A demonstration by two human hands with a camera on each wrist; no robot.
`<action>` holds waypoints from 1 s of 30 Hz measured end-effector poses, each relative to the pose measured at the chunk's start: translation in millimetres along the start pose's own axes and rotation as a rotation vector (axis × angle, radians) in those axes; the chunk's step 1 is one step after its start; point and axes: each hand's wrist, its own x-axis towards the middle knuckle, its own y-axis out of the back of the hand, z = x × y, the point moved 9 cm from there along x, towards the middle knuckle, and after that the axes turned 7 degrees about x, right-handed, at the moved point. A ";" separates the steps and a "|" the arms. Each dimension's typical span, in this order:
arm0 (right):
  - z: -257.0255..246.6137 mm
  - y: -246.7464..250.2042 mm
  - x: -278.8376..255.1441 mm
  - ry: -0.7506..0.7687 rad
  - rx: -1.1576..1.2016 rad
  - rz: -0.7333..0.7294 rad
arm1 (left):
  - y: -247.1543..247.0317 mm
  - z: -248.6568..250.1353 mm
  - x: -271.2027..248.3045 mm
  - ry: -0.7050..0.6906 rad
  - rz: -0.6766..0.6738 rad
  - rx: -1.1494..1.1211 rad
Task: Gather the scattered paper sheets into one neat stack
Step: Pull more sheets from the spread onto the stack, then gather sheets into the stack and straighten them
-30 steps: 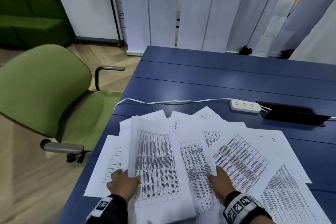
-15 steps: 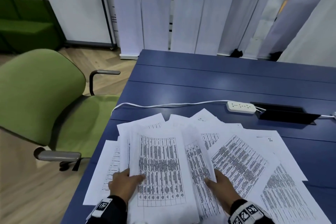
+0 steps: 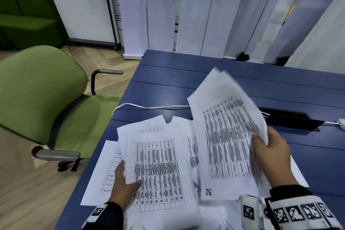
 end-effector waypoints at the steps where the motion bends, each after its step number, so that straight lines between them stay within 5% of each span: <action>1: -1.9 -0.7 1.9 -0.012 0.074 -0.017 | -0.2 -4.8 4.0 0.004 -0.015 0.001; 4: 3.4 -33.7 -8.2 -0.104 0.232 -0.177 | -6.5 -15.0 6.5 0.083 -0.108 -0.084; 11: 112.2 -154.9 -88.9 -0.430 -0.079 -0.574 | 2.1 -40.3 -0.2 0.111 -0.079 0.019; 15: 138.7 -187.9 -114.7 -0.263 -0.494 -0.718 | -3.2 -16.0 -23.9 0.026 -0.041 0.132; 18: 134.2 -199.1 -127.5 -0.238 -0.489 -0.822 | -15.3 -19.3 -25.1 0.028 -0.140 0.047; 20: 132.6 -191.2 -119.4 -0.282 -0.336 -0.750 | -11.8 -22.8 -20.8 -0.013 -0.128 0.081; 22: 138.7 -151.8 -92.7 -0.333 -0.277 -0.432 | -8.5 -23.8 -17.0 -0.013 -0.134 0.041; 25: 181.6 -58.3 -69.2 -0.649 -0.472 0.020 | -6.4 -11.9 -18.3 -0.042 -0.120 -0.010; 27: 212.8 -17.1 -72.7 -0.903 -0.575 0.072 | -3.0 -9.2 -14.7 -0.067 -0.090 -0.070; 30: 247.3 -7.5 -75.0 -1.028 -0.507 -0.020 | 3.5 -0.9 -13.8 -0.064 -0.065 -0.079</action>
